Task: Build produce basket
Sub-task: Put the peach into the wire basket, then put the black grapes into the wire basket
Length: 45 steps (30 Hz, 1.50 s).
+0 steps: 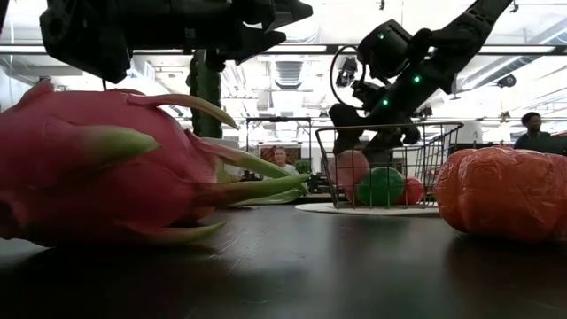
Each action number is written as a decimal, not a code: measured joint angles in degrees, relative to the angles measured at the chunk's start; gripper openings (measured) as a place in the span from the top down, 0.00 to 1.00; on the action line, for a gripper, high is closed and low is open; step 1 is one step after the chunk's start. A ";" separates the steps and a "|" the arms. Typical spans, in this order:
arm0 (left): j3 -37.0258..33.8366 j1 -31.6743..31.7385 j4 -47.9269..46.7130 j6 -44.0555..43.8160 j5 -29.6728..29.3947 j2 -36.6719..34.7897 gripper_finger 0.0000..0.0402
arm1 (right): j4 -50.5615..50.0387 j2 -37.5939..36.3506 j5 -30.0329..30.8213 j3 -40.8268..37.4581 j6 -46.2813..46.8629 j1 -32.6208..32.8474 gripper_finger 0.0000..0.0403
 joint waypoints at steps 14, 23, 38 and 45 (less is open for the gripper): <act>-0.02 -0.70 -1.00 -0.14 0.11 0.00 0.13 | -3.78 -11.51 -1.17 0.00 -4.48 0.61 0.09; -0.02 -2.61 -3.16 -0.21 0.08 -0.26 0.13 | -6.91 -22.67 -11.49 -0.15 -12.57 7.17 0.09; 2.92 -3.91 -49.95 -27.95 0.29 -9.97 0.13 | -9.57 -28.60 -15.48 -0.35 -24.82 28.13 0.09; 14.76 -4.13 -111.85 -51.46 8.93 -17.91 0.13 | -9.57 -27.97 -15.03 -0.44 -26.67 30.45 0.09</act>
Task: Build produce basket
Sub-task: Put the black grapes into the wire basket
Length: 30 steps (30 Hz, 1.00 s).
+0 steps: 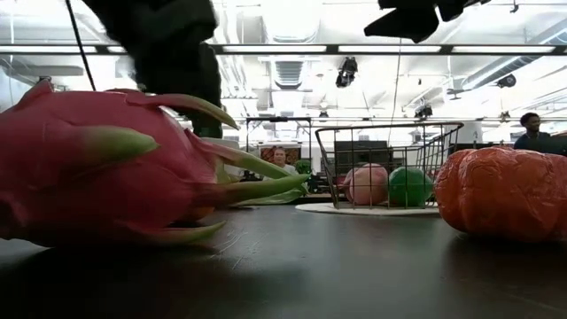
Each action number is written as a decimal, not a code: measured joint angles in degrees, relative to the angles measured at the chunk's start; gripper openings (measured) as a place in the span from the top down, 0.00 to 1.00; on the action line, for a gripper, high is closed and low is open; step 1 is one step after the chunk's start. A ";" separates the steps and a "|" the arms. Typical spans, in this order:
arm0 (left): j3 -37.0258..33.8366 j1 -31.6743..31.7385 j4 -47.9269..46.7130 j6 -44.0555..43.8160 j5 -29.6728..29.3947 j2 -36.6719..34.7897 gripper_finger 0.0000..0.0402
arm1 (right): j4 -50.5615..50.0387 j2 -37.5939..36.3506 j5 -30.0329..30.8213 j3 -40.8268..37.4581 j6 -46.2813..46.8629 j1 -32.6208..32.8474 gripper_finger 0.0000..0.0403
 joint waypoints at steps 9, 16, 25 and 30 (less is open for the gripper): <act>-0.34 0.15 -35.28 8.26 10.94 -2.00 0.13 | 0.02 0.24 0.01 -0.50 0.06 -0.02 0.09; -11.05 1.33 -28.96 12.50 12.06 -2.05 0.13 | 0.02 0.60 0.01 -0.76 0.48 -0.02 0.09; -17.37 2.08 -22.91 9.53 9.74 -1.96 0.24 | 0.00 0.93 0.01 -0.83 0.24 -0.02 0.09; -17.97 2.06 -22.43 6.50 8.84 -1.96 0.41 | 0.13 0.90 0.01 -0.83 0.32 -0.02 0.09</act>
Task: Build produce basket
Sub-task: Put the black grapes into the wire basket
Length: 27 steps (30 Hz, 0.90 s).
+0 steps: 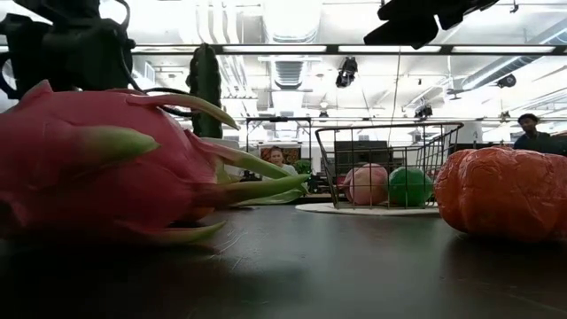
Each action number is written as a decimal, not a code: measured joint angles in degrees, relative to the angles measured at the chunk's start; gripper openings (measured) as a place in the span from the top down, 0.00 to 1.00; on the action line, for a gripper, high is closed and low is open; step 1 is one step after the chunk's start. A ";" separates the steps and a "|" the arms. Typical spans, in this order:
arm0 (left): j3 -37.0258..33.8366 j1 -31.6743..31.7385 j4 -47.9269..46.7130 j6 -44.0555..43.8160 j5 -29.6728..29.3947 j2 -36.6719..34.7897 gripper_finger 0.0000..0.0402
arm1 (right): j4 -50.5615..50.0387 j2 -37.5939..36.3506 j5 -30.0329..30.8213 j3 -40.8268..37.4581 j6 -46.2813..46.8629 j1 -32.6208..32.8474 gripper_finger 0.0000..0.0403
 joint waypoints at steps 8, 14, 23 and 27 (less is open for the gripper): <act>1.35 0.00 0.17 -1.67 0.02 -0.03 0.75 | 0.00 0.02 0.00 0.00 0.16 0.00 0.09; 3.24 0.02 0.14 -1.73 0.02 -0.13 0.94 | -0.01 0.02 0.00 -0.01 0.16 0.00 0.09; 9.89 -0.30 0.23 -2.96 -4.45 -1.36 0.96 | 0.19 0.65 0.00 -0.41 1.32 0.00 0.09; 13.40 -1.37 0.34 -3.01 -10.51 -3.34 0.96 | 2.83 1.92 0.02 -1.19 1.23 -0.02 0.09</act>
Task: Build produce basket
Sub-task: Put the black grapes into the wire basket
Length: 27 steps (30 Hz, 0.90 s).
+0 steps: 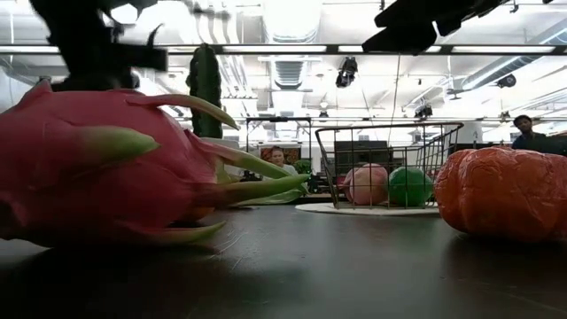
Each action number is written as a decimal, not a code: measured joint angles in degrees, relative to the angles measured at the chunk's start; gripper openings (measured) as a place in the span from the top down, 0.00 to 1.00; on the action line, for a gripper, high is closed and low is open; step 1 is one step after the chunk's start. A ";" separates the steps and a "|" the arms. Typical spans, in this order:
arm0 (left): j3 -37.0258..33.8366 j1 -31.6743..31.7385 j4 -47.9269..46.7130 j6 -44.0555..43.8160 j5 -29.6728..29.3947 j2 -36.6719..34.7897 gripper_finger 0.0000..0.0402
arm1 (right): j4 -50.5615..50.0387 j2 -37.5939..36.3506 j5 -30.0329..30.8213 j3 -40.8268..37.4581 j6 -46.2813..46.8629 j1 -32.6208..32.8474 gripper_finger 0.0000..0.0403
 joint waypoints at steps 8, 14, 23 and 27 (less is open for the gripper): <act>3.65 -2.27 8.59 1.89 -11.51 -5.26 0.96 | 6.37 4.61 -0.02 -1.02 -1.45 -0.01 0.09; 1.62 -2.48 28.40 13.32 -11.94 -6.91 0.96 | 12.70 8.72 -0.02 -1.08 -4.21 -0.01 0.09; -3.64 -2.39 60.61 27.57 -11.07 -3.27 0.96 | 25.20 13.76 -0.04 -1.08 -8.44 -0.16 0.09; -5.29 -2.28 72.50 30.00 -11.08 -0.50 0.96 | 32.78 15.91 -0.45 -1.08 -11.00 -0.16 0.09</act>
